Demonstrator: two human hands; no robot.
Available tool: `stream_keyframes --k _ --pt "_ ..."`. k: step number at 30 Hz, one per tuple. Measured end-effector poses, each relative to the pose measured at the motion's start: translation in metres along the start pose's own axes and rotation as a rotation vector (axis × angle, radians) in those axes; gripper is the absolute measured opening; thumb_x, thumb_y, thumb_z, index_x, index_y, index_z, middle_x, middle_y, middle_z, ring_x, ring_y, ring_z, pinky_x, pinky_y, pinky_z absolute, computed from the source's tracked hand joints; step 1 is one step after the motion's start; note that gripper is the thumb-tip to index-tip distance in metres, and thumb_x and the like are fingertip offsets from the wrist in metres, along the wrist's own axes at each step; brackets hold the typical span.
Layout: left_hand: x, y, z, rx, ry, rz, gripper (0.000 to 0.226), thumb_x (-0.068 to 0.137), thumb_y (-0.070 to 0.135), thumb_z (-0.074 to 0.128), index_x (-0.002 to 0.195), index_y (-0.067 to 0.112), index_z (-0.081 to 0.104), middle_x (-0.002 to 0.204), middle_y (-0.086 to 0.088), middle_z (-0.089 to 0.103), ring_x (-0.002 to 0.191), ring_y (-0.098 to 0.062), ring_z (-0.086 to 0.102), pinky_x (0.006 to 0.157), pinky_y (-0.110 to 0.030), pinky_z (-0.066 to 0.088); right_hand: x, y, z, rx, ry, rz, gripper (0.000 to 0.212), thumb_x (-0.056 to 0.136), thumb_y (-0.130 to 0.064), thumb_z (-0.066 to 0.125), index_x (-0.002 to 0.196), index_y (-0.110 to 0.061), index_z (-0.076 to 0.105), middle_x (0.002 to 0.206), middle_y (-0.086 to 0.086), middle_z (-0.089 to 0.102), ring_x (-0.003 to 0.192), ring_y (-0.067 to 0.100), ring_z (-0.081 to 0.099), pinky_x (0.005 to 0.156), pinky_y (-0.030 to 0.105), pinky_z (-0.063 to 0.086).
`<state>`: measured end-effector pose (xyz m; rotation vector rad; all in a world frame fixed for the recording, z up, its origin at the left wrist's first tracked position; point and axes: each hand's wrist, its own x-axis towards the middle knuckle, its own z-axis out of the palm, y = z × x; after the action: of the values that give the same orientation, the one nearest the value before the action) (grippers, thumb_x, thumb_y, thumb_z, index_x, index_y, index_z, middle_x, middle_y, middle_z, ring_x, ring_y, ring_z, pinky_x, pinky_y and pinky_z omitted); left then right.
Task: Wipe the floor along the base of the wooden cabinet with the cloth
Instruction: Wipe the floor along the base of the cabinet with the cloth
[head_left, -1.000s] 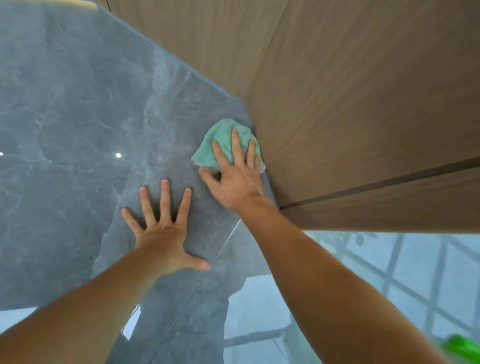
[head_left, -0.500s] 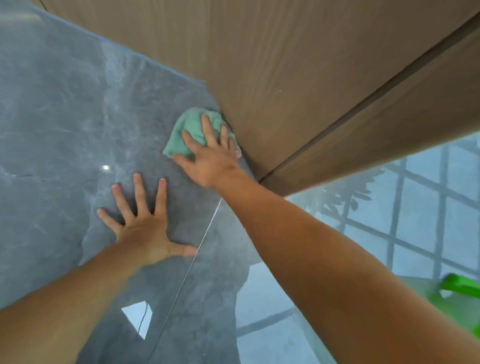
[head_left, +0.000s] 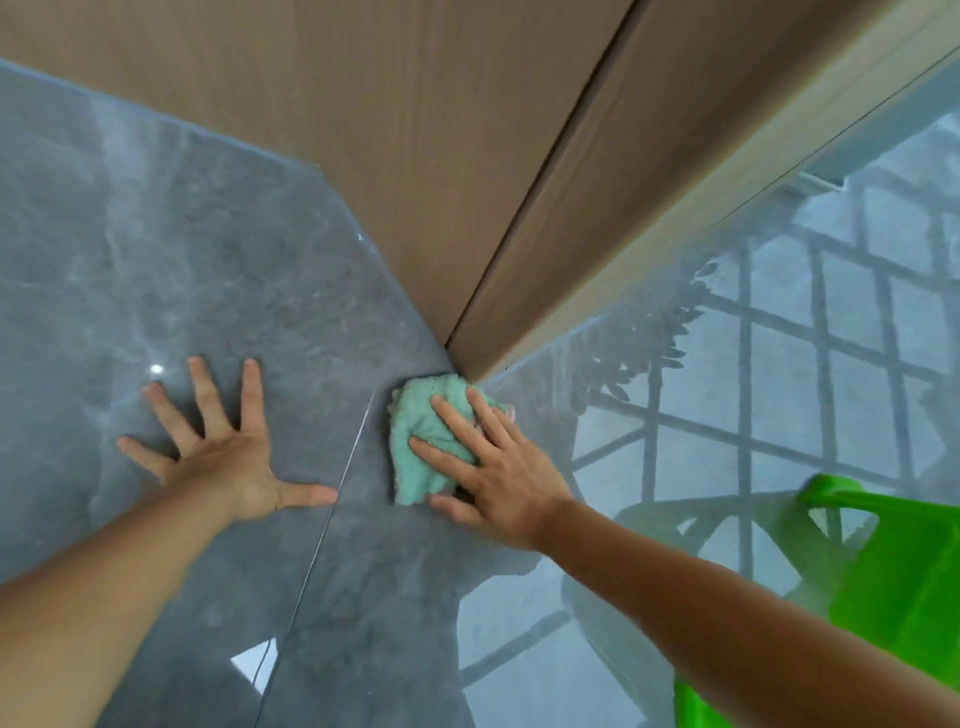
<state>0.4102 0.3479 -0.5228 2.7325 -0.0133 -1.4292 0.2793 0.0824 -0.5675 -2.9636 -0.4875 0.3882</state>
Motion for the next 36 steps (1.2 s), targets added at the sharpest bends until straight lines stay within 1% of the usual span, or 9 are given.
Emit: stream_keyframes --k 6,8,11,14,18,22,26,30,36 --pt "-0.03 0.061 0.043 -0.03 -0.034 0.084 0.169 0.028 0.085 0.074 0.132 0.035 -0.049 0.135 -0.019 -0.063 0.13 -0.058 -0.043 0.105 -0.083 0.001 -0.028 0.114 -0.02 -0.21 -0.166 -0.209 0.065 0.094 -0.061 0.034 0.151 -0.046 0.009 0.163 0.002 0.003 0.149 0.038 0.01 0.117 0.057 0.016" --pt "-0.029 0.072 0.061 -0.006 -0.058 0.055 0.173 0.026 0.085 0.075 0.131 0.03 -0.051 0.13 -0.022 -0.066 0.125 -0.06 -0.047 0.104 -0.083 -0.001 -0.047 0.16 -0.031 -0.15 -0.147 0.175 0.062 0.096 -0.062 0.029 0.151 -0.045 0.008 0.164 0.003 -0.002 0.15 0.033 0.006 0.117 0.054 0.017" --pt "-0.024 0.075 0.066 -0.007 -0.053 -0.006 0.175 0.023 0.087 0.073 0.128 0.028 -0.054 0.126 -0.024 -0.068 0.114 -0.059 -0.054 0.104 -0.083 -0.001 -0.077 0.21 -0.063 0.514 0.023 1.049 0.05 0.104 -0.04 0.037 0.151 -0.024 0.03 0.164 0.011 0.013 0.148 0.026 0.014 0.12 0.039 0.011" --pt "-0.027 0.076 0.061 0.013 -0.06 0.006 0.175 0.024 0.087 0.073 0.13 0.027 -0.053 0.126 -0.025 -0.067 0.124 -0.061 -0.047 0.105 -0.083 0.0 -0.067 0.194 -0.074 0.677 0.093 1.242 0.051 0.101 -0.043 0.041 0.149 -0.022 0.037 0.163 0.011 0.017 0.149 0.034 0.011 0.121 0.047 0.007" --pt "-0.03 0.076 0.059 0.027 -0.074 -0.007 0.174 0.025 0.089 0.071 0.125 0.027 -0.056 0.124 -0.025 -0.069 0.126 -0.061 -0.045 0.106 -0.083 0.0 -0.033 0.082 -0.04 0.548 0.035 0.753 0.06 0.087 -0.066 0.041 0.143 -0.051 0.024 0.165 0.001 -0.002 0.148 0.039 -0.012 0.115 0.066 -0.007" --pt "-0.028 0.076 0.06 0.035 -0.066 -0.001 0.17 0.027 0.088 0.071 0.119 0.032 -0.06 0.124 -0.021 -0.07 0.116 -0.059 -0.054 0.107 -0.083 0.0 -0.041 -0.056 0.003 0.275 -0.139 0.009 0.077 0.086 -0.071 0.038 0.15 -0.028 0.034 0.166 0.001 0.005 0.148 0.042 -0.014 0.116 0.064 -0.004" --pt "-0.029 0.073 0.062 0.061 -0.068 0.009 0.174 0.019 0.091 0.068 0.125 0.031 -0.056 0.123 -0.02 -0.07 0.106 -0.056 -0.057 0.106 -0.081 -0.003 -0.034 0.027 -0.013 0.083 -0.198 -0.305 0.059 0.095 -0.05 0.049 0.149 -0.033 0.034 0.165 -0.001 0.008 0.151 0.035 -0.004 0.122 0.054 0.007" --pt "-0.03 0.075 0.06 0.061 -0.057 0.015 0.172 0.026 0.089 0.07 0.126 0.028 -0.056 0.123 -0.023 -0.07 0.124 -0.059 -0.049 0.107 -0.08 -0.002 -0.036 0.152 -0.036 -0.18 -0.293 0.092 0.064 0.095 -0.059 0.035 0.147 -0.052 -0.003 0.157 -0.01 -0.027 0.15 0.029 -0.013 0.121 0.053 0.014" --pt "-0.028 0.073 0.065 0.043 -0.033 0.018 0.17 0.031 0.089 0.07 0.127 0.026 -0.056 0.124 -0.025 -0.068 0.128 -0.06 -0.044 0.108 -0.081 -0.002 -0.023 0.136 -0.028 0.292 0.016 1.07 0.077 0.087 -0.075 0.028 0.153 -0.038 0.012 0.164 0.005 -0.018 0.15 0.038 -0.008 0.121 0.054 0.005"
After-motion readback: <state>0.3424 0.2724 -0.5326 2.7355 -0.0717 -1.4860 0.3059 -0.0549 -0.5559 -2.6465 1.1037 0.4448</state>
